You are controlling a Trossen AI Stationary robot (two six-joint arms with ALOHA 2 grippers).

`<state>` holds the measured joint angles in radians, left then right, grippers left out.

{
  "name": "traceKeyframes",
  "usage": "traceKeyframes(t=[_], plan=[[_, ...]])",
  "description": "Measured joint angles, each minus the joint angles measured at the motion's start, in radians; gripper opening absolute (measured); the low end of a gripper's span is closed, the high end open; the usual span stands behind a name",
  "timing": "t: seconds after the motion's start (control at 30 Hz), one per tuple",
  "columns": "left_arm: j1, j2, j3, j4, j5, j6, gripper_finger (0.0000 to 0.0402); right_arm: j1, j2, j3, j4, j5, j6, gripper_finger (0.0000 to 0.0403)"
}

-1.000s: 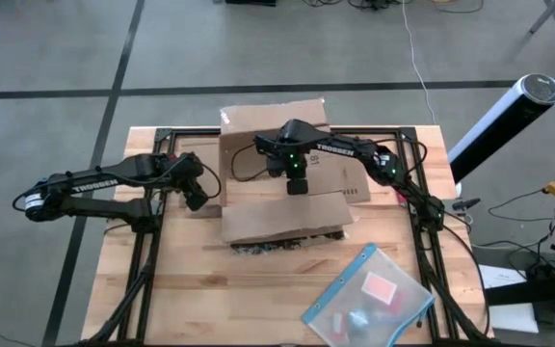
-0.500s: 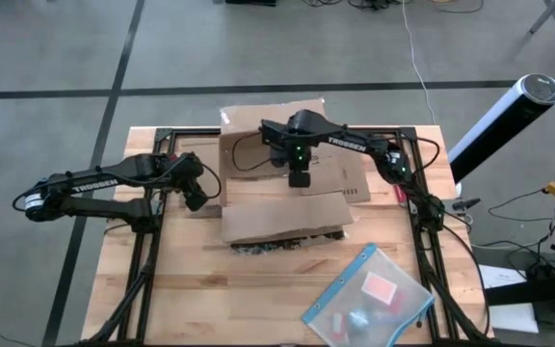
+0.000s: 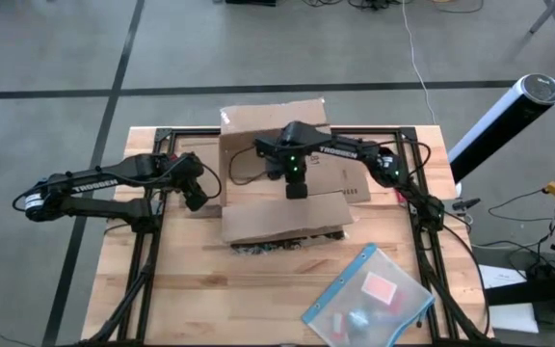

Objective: Unpack boxes
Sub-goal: Break down the box using the red cutter

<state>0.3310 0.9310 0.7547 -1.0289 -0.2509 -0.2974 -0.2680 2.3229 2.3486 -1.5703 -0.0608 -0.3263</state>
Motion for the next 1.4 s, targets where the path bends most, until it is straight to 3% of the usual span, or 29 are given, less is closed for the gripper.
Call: traceKeyframes(t=[0.23,0.67,0.93,1.4], plan=[[0.000,0.001,0.000,0.000,0.000,0.000,0.0157,0.020,0.050,0.000,-0.001,0.008,-0.029,0.0013],[0.000,0.001,0.000,-0.001,0.000,0.000,0.0157,0.012,0.018,-0.036,-0.001,0.067,0.012,0.0007],[0.000,0.001,-0.002,-0.001,0.000,0.001,0.0157,0.012,-0.072,-0.245,0.001,0.068,0.015,0.0001],[0.000,0.001,-0.005,0.017,0.000,0.017,0.0157,-0.022,-0.379,-0.562,-0.001,0.171,0.142,0.0000]])
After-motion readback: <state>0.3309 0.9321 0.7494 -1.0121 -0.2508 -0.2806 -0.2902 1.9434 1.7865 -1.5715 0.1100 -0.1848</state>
